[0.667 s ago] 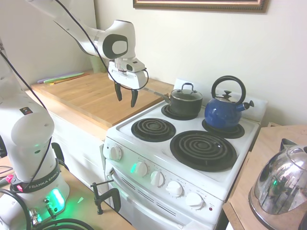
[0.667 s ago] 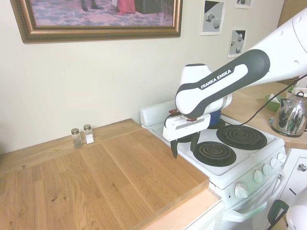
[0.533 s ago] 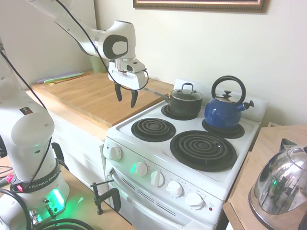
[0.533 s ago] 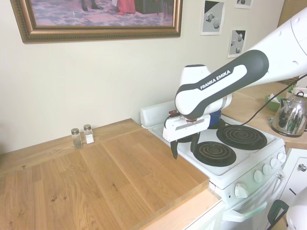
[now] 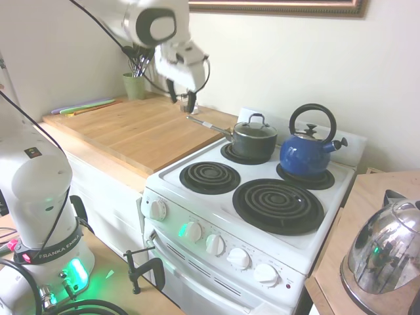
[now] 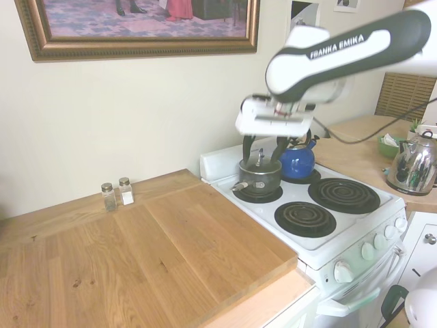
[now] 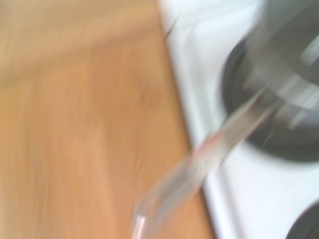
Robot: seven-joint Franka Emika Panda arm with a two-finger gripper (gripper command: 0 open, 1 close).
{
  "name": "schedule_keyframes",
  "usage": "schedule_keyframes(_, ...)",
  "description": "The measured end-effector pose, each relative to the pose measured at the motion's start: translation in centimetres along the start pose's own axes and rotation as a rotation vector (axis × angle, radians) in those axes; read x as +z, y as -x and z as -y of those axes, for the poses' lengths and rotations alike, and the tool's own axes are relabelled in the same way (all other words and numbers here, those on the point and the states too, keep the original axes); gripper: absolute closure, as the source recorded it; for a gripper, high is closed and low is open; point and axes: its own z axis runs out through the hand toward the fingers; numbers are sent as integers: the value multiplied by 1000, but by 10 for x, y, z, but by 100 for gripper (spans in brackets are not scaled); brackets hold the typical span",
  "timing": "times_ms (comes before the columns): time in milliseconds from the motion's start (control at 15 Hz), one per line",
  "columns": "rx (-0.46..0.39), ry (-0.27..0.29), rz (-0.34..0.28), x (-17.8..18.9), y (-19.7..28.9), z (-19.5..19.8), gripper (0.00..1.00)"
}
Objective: Uncover the lid of the pot
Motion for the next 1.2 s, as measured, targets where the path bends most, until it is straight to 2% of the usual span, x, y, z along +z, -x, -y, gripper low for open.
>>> schedule_keyframes(133,131,5,-28,3,-46,21,0)
schedule_keyframes(267,245,54,-42,29,-90,39,0)
schedule_keyframes(400,319,91,-45,56,-124,56,0)
schedule_keyframes(467,337,108,-41,68,-138,63,100)
schedule_keyframes(800,381,153,-25,105,-176,84,100)
schedule_keyframes(1200,410,165,-18,109,-192,82,100)
